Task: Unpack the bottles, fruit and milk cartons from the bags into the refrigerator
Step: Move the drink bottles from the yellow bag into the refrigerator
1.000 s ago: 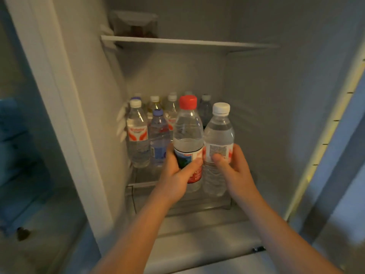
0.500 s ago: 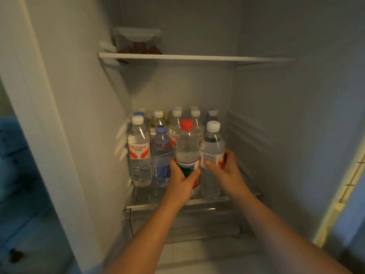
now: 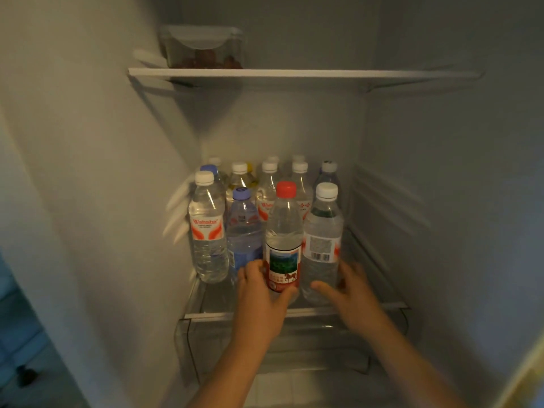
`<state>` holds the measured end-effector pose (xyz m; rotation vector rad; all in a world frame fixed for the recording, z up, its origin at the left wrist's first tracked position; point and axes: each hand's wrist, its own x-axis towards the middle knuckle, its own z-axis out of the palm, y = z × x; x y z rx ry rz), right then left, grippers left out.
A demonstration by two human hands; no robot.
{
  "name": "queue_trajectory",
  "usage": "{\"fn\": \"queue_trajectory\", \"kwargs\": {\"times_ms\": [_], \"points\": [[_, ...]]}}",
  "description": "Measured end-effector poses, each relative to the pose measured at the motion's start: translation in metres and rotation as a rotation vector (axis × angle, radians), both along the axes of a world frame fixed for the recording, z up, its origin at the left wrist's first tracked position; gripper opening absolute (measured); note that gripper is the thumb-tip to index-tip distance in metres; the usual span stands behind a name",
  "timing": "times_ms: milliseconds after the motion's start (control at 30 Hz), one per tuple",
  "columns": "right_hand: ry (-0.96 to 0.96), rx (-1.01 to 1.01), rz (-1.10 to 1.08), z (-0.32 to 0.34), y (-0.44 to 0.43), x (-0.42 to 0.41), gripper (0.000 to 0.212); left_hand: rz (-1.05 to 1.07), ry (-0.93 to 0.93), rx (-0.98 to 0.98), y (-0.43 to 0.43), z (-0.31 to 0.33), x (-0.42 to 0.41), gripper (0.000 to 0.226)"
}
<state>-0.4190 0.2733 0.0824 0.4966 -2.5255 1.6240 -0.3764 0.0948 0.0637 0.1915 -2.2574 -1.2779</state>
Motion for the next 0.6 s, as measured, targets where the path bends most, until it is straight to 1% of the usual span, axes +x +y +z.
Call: {"fn": "queue_trajectory", "kwargs": {"times_ms": [67, 133, 267, 367, 500, 600], "points": [[0.000, 0.032, -0.052, -0.001, -0.001, -0.005, 0.046, 0.039, -0.026, 0.056, -0.001, 0.001, -0.005, 0.055], [-0.006, 0.015, -0.066, -0.003, -0.004, -0.011, 0.038, 0.039, -0.072, 0.062, -0.001, 0.004, -0.009, 0.048], [-0.077, -0.002, -0.074, -0.004, -0.015, -0.025, 0.032, 0.067, -0.110, -0.007, -0.001, 0.010, -0.018, 0.029], [-0.073, 0.024, -0.160, 0.000, -0.024, -0.031, 0.028, 0.124, -0.123, -0.099, 0.000, 0.006, -0.027, 0.021], [-0.044, 0.075, -0.210, 0.005, -0.036, -0.035, 0.025, 0.178, -0.135, -0.207, 0.006, 0.003, -0.033, 0.025], [-0.003, 0.126, -0.248, 0.005, -0.044, -0.034, 0.032, 0.213, -0.149, -0.256, 0.007, 0.000, -0.036, 0.027]]}}
